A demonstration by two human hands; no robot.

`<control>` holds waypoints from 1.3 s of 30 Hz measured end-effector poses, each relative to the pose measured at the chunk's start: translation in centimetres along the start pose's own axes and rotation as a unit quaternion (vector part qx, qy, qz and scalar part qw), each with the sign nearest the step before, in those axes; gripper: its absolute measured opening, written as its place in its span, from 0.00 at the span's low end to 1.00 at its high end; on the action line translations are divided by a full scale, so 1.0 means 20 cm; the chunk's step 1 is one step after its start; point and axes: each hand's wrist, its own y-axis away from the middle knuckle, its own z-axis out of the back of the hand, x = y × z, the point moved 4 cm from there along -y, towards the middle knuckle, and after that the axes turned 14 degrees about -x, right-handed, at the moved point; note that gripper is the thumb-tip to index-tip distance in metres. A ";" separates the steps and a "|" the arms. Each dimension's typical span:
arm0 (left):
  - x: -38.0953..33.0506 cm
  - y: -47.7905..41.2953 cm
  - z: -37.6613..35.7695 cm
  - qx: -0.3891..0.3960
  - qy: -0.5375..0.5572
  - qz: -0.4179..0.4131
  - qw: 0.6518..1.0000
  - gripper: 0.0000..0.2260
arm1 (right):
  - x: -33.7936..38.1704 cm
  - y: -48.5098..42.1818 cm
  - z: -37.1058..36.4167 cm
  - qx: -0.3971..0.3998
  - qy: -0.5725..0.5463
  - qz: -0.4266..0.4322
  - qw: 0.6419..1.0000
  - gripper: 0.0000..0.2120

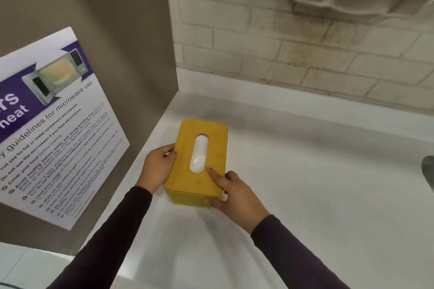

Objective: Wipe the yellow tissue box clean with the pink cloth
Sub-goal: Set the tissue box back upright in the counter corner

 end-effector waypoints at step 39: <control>0.02 0.01 0.28 -0.066 0.104 -0.071 0.990 0.14 | 0.13 -0.91 -0.09 0.044 0.092 -0.035 0.994 0.39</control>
